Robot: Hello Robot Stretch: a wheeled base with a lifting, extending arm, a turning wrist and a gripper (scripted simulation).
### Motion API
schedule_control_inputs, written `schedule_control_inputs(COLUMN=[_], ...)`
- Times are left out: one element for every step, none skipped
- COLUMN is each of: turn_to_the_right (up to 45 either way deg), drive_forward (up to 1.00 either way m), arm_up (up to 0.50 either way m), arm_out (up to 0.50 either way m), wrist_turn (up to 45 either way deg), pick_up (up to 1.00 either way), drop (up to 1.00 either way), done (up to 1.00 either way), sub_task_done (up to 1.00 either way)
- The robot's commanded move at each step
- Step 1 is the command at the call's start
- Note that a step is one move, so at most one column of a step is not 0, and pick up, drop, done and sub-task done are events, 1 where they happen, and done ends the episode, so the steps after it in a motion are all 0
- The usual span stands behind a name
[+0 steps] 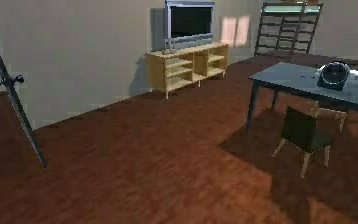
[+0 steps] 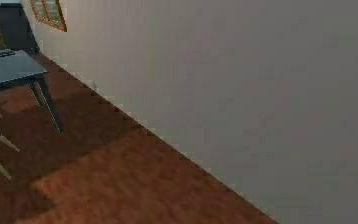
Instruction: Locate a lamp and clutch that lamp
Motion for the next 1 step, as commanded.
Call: schedule_control_inputs(turn_to_the_right=[-45.0], drive_forward=[0.0], arm_up=[0.0], arm_out=[0.0], wrist_turn=[0.0], pick_up=[0.0], drop=[0.0], done=[0.0], sub_task_done=[0.0])
